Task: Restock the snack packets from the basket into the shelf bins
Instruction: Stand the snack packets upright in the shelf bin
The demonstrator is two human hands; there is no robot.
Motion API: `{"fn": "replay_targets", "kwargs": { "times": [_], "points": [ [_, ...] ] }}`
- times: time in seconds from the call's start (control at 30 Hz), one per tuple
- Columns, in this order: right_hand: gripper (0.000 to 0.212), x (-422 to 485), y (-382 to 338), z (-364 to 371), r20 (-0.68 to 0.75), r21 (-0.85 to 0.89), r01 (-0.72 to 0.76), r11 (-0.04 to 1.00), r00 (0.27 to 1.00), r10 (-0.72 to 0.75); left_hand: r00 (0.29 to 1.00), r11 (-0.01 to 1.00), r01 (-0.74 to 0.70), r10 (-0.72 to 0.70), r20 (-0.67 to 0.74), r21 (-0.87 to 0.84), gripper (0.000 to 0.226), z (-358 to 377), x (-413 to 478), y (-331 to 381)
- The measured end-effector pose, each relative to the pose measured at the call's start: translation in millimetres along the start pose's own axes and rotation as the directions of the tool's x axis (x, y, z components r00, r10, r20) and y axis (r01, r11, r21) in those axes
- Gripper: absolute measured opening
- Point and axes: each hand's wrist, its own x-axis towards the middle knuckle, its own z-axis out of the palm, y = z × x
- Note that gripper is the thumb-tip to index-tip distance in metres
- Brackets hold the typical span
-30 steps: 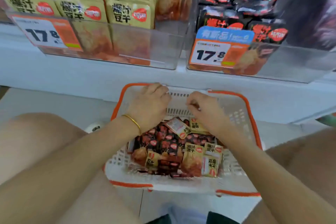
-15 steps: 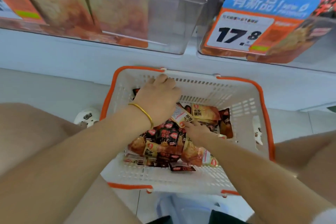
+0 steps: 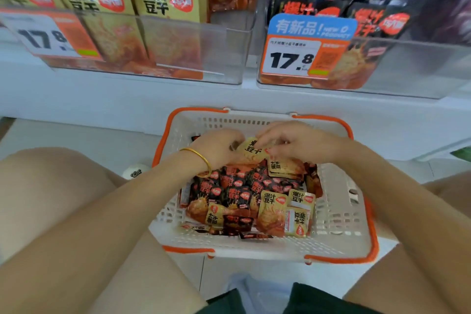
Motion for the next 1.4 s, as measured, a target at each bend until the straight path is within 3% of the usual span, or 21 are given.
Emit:
{"fn": "replay_targets", "kwargs": {
  "times": [0.1, 0.2, 0.23, 0.3, 0.4, 0.5, 0.57, 0.63, 0.7, 0.73, 0.8, 0.9, 1.07, 1.23, 1.4],
  "points": [
    [0.022, -20.7, -12.1, -7.7, -0.198, 0.123, 0.035, 0.992, 0.98, -0.01, 0.994, 0.986, -0.018, 0.001, -0.107, -0.164, 0.012, -5.7, -14.5, 9.7],
    [0.012, -39.1, -25.5, -17.8, -0.429, 0.179, 0.061, 0.982, 0.903, 0.022, 0.978, 0.917, -0.057, -0.028, -0.208, -0.395, 0.006, -24.6, -35.5, 17.4],
    [0.014, -43.8, -32.1, -22.1, -0.47, 0.196, 0.063, 0.979, 0.882, 0.037, 0.968, 0.893, -0.078, -0.038, -0.248, -0.444, 0.014, -33.8, -43.4, 21.1],
    [0.034, -49.6, -49.1, -30.2, -0.477, 0.265, 0.089, 0.96, 0.877, 0.051, 0.952, 0.855, -0.129, -0.035, -0.305, -0.503, 0.032, -52.5, -58.6, 32.3],
    [0.054, -51.0, -80.5, -44.3, -0.452, 0.373, 0.16, 0.914, 0.891, 0.028, 0.935, 0.828, -0.211, 0.015, -0.355, -0.52, 0.033, -76.9, -73.7, 49.5],
    [0.025, -44.3, -113.7, -70.4, -0.497, 0.287, 0.229, 0.93, 0.866, -0.059, 0.89, 0.818, -0.281, 0.025, -0.456, -0.502, 0.029, -104.6, -77.4, 54.8],
    [0.015, -35.7, -133.9, -94.4, -0.566, 0.237, 0.24, 0.941, 0.822, -0.067, 0.811, 0.776, -0.337, -0.048, -0.583, -0.533, 0.026, -123.2, -72.4, 53.0],
    [0.014, -21.0, -147.6, -119.1, -0.648, 0.265, 0.261, 0.928, 0.762, -0.029, 0.637, 0.781, -0.393, -0.149, -0.756, -0.485, 0.018, -140.4, -64.0, 49.0],
    [0.016, 0.1, -155.2, -139.4, -0.703, 0.323, 0.269, 0.907, 0.71, 0.04, 0.469, 0.903, -0.324, -0.105, -0.877, -0.281, 0.008, -152.3, -53.0, 40.2],
    [0.016, 13.4, -157.0, -147.4, -0.728, 0.33, 0.251, 0.91, 0.681, 0.076, 0.444, 0.963, -0.222, -0.04, -0.895, -0.154, 0.019, -157.3, -46.2, 34.4],
    [0.022, 39.0, -160.2, -158.0, -0.784, 0.254, 0.142, 0.957, 0.61, 0.117, 0.495, 0.996, 0.007, 0.071, -0.866, 0.086, 0.04, -163.7, -32.1, 22.3],
    [0.025, 66.5, -170.2, -167.4, -0.849, -0.014, -0.092, 0.996, 0.528, 0.037, 0.602, 0.96, 0.155, 0.094, -0.793, 0.231, 0.048, -170.9, -16.9, 17.7],
    [0.036, 90.1, -189.5, -185.8, -0.845, -0.269, -0.329, 0.905, 0.532, -0.057, 0.647, 0.925, 0.22, 0.098, -0.756, 0.309, 0.073, -170.9, -1.8, 12.3],
    [0.035, 104.4, -179.5, -182.9, -0.82, -0.352, -0.399, 0.847, 0.568, -0.074, 0.655, 0.917, 0.236, 0.094, -0.75, 0.321, 0.074, -167.7, 4.1, 8.9],
    [0.025, 137.2, -167.1, -189.3, -0.729, -0.41, -0.429, 0.805, 0.684, -0.006, 0.618, 0.926, 0.206, 0.126, -0.776, 0.315, 0.061, -164.0, 9.6, 6.7]
  ]
}}
